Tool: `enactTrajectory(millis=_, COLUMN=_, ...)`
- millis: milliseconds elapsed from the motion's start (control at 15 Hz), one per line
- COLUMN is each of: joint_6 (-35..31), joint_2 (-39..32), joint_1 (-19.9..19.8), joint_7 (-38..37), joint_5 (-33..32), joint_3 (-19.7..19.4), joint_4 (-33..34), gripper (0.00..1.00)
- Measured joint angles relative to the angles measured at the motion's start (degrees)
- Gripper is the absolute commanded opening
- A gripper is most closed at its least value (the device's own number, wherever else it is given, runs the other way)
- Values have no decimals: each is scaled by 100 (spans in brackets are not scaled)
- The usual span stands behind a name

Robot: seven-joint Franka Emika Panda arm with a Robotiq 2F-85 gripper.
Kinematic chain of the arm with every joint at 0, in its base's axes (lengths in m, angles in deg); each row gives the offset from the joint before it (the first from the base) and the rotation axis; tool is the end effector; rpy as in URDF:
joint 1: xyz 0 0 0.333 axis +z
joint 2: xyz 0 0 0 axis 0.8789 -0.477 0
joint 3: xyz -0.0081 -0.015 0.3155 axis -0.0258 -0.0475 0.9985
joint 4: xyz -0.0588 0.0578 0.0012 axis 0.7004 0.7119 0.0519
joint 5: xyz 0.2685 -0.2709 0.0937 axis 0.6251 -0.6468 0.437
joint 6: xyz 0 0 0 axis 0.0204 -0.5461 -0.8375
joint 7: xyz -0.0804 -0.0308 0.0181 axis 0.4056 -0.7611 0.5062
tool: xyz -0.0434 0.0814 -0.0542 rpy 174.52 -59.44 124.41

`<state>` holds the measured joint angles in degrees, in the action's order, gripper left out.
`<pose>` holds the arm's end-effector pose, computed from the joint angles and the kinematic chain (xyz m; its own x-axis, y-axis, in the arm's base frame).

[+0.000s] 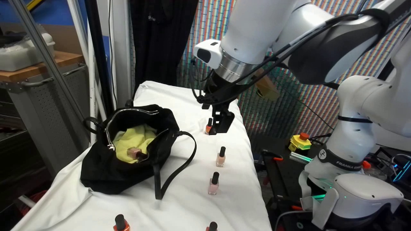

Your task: Put all the nail polish in the black bag

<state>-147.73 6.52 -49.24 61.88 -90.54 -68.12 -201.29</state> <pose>0.4563 0.1413 0.3852 0.9060 0.4141 0.0883 0.3637 -0.8679 0.3383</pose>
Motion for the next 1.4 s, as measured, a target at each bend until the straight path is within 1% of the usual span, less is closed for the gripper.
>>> enactTrajectory(millis=200, joint_6=13, joint_2=512, joint_1=-225, joint_7=-412, joint_5=27, joint_3=26, joint_4=-540, gripper=100)
enactTrajectory(millis=400, joint_6=11, joint_2=803, joint_1=-618, joint_7=-544, joint_5=27, joint_3=5, joint_4=-880, gripper=100)
enactTrajectory(millis=600, joint_6=0, joint_2=843, joint_1=-1039, joint_7=-539, joint_5=24, joint_3=-71, joint_4=-978, gripper=100)
enactTrajectory(millis=800, joint_6=-86, joint_2=723, joint_1=-1377, joint_7=-469, joint_5=23, joint_3=-256, joint_4=-965, gripper=100)
enactTrajectory(millis=1067, joint_6=-319, joint_2=297, joint_1=-1621, joint_7=-107, joint_5=208, joint_3=-619, joint_4=-818, gripper=100)
enactTrajectory(millis=1200, joint_6=-427, joint_2=15, joint_1=-1643, joint_7=315, joint_5=599, joint_3=-807, joint_4=-685, gripper=100)
enactTrajectory(millis=1400, joint_6=-599, joint_2=-378, joint_1=-1643, joint_7=1022, joint_5=1387, joint_3=-996, joint_4=-507, gripper=100)
